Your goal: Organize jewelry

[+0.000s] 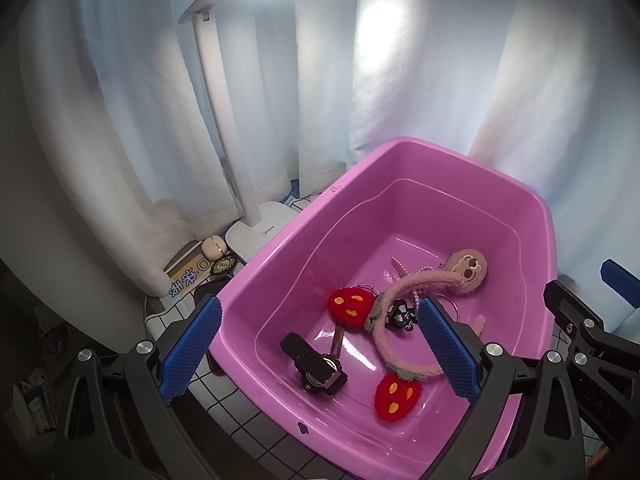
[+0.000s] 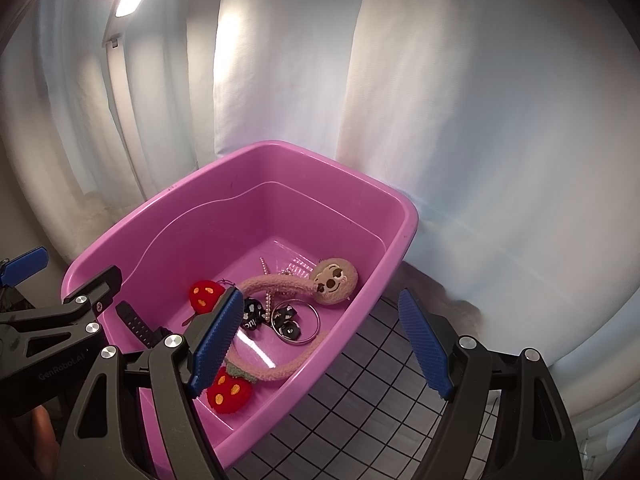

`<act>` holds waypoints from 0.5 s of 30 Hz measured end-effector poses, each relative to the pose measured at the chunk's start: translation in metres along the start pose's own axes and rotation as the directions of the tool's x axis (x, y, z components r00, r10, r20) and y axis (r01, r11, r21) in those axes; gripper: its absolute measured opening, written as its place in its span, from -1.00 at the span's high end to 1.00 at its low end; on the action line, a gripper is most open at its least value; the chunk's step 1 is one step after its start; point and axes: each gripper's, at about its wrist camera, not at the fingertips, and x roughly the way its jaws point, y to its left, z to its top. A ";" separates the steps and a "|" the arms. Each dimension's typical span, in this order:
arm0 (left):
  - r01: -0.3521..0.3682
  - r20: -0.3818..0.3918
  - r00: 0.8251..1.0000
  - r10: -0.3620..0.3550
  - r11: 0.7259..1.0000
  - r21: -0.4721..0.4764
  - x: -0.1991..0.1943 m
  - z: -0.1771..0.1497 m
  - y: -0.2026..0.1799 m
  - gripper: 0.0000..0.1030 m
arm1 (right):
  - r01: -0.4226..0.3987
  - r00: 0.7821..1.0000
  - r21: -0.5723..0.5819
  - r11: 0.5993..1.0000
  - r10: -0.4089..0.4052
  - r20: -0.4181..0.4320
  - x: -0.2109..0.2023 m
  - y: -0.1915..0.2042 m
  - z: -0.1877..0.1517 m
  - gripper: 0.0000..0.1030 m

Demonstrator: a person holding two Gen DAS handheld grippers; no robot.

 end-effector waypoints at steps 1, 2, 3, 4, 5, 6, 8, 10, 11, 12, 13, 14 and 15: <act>0.000 0.000 1.000 0.000 1.000 0.001 0.000 0.000 0.000 -0.88 | 0.000 1.000 0.000 1.000 0.000 0.000 0.000 0.000 0.000 -0.48; 0.002 0.000 1.000 -0.002 1.000 0.001 0.000 0.000 0.000 -0.88 | 0.000 1.000 0.000 1.000 0.000 0.000 0.000 0.000 0.000 -0.48; 0.001 0.000 1.000 -0.001 1.000 0.001 0.000 0.000 0.000 -0.88 | 0.001 1.000 -0.001 1.000 -0.001 0.001 0.000 0.000 0.000 -0.48; 0.001 0.000 1.000 -0.001 1.000 0.001 0.000 0.000 0.000 -0.88 | 0.002 1.000 -0.001 1.000 -0.002 0.001 0.000 0.000 0.000 -0.48; 0.002 0.000 1.000 -0.002 1.000 0.001 0.000 0.000 0.000 -0.88 | 0.003 1.000 0.000 1.000 -0.003 0.001 -0.001 0.000 -0.001 -0.48; 0.003 -0.001 1.000 -0.003 1.000 0.001 0.000 -0.001 0.000 -0.88 | 0.001 1.000 0.000 1.000 -0.001 0.001 -0.001 0.000 -0.001 -0.48; 0.005 -0.003 1.000 -0.005 1.000 0.003 0.000 -0.002 0.001 -0.88 | 0.001 1.000 0.000 1.000 -0.001 0.001 -0.001 0.001 -0.001 -0.48; 0.007 -0.005 1.000 -0.007 1.000 0.004 0.001 -0.003 0.001 -0.88 | 0.001 1.000 -0.001 1.000 -0.001 0.002 -0.002 0.000 -0.002 -0.48; 0.007 -0.005 1.000 -0.007 1.000 0.004 0.000 -0.003 0.001 -0.88 | 0.001 1.000 -0.001 1.000 -0.001 0.001 -0.002 0.000 -0.002 -0.48; 0.006 -0.004 1.000 -0.006 1.000 0.003 0.000 -0.003 0.000 -0.88 | 0.001 1.000 0.000 1.000 -0.001 0.002 -0.002 0.000 -0.002 -0.48; 0.007 -0.004 1.000 -0.007 1.000 0.003 0.000 -0.003 0.000 -0.88 | 0.000 1.000 -0.001 1.000 0.000 0.002 -0.002 0.000 -0.001 -0.48; 0.007 -0.004 1.000 -0.007 1.000 0.002 0.000 -0.003 0.000 -0.88 | 0.000 1.000 -0.001 1.000 0.000 0.002 -0.001 0.000 -0.002 -0.48; 0.006 -0.004 1.000 -0.006 1.000 0.003 0.000 -0.003 0.000 -0.88 | 0.000 1.000 -0.001 1.000 0.000 0.002 -0.001 0.000 -0.002 -0.48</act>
